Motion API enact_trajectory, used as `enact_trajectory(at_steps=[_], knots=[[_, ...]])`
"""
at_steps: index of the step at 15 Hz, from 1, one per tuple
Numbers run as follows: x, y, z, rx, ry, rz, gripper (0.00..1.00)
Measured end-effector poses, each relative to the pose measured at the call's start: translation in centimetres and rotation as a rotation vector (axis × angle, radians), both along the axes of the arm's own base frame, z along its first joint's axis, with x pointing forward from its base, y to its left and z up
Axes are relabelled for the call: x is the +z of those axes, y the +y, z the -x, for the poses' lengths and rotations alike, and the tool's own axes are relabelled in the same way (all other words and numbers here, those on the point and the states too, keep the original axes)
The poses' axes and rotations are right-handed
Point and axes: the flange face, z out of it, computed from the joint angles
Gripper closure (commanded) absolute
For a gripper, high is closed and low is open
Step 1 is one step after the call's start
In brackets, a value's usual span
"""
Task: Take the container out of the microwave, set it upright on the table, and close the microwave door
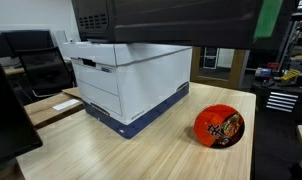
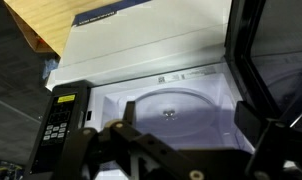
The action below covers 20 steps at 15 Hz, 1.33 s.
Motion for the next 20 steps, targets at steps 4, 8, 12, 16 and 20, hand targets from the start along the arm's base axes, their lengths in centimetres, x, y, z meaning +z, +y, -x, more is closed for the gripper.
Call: enact_trajectory(at_steps=[4, 8, 12, 16, 20], knots=[[0.8, 1.5, 0.1, 0.034, -0.09, 0.019, 0.0], [1.0, 2.9, 0.3, 0.068, -0.171, 0.032, 0.0], [1.3, 3.5, 0.5, 0.084, -0.235, 0.038, 0.0], [1.8, 4.0, 1.0, 0.1, -0.287, 0.025, 0.0], [1.9, 4.5, 1.5, 0.123, -0.31, -0.042, 0.0]])
